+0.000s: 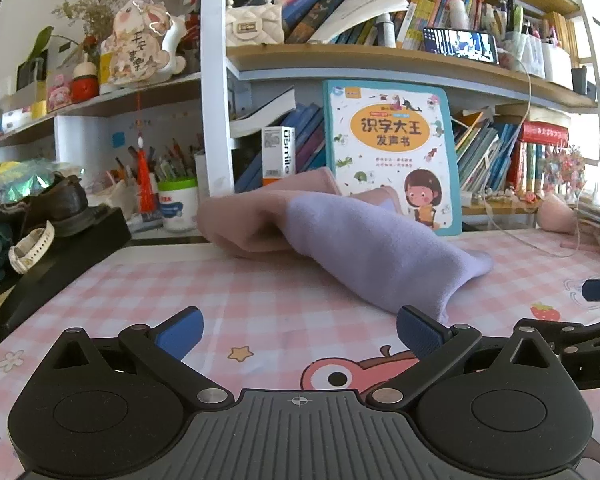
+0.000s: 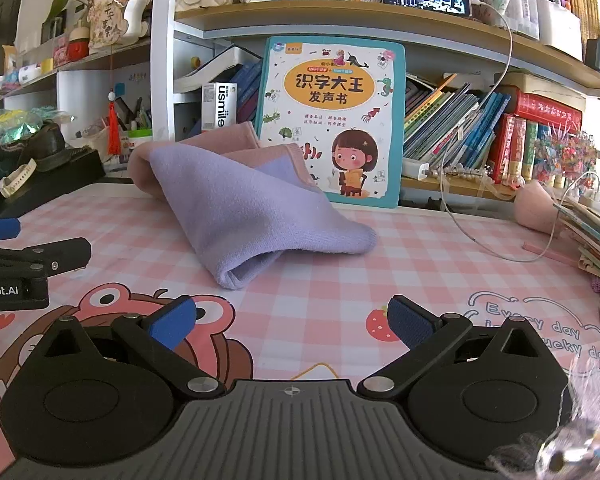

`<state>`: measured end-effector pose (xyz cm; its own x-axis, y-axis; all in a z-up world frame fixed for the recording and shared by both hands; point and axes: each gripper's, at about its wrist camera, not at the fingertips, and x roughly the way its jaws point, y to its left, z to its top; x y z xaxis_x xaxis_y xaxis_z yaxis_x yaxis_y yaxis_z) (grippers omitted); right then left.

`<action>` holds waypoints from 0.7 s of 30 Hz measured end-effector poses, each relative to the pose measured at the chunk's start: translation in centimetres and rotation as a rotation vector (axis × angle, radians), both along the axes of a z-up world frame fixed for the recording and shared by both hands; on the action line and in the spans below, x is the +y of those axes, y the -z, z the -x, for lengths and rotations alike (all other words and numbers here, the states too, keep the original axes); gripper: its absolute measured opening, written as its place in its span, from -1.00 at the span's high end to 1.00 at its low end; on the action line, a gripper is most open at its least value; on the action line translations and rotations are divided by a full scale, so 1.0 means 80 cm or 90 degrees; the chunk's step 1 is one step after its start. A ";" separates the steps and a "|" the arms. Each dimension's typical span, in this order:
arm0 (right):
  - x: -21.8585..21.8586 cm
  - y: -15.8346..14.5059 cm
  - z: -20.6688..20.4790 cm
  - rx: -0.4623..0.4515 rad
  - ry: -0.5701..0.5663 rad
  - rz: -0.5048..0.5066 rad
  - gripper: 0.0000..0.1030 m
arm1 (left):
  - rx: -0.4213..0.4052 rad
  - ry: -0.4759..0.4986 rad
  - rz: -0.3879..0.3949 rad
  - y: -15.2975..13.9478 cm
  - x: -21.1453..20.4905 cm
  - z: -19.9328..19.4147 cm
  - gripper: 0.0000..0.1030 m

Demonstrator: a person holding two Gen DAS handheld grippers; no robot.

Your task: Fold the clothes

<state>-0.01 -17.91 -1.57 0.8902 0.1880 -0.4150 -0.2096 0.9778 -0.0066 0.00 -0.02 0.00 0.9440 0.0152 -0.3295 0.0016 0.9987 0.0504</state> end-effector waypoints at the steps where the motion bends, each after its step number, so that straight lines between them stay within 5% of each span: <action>1: 0.000 0.000 0.000 -0.001 0.000 0.000 -0.99 | -0.003 0.002 -0.002 0.000 0.000 0.000 -1.00; 21: -0.003 -0.001 0.002 -0.003 0.002 -0.006 -1.00 | 0.002 0.003 -0.013 0.000 -0.003 -0.001 -1.00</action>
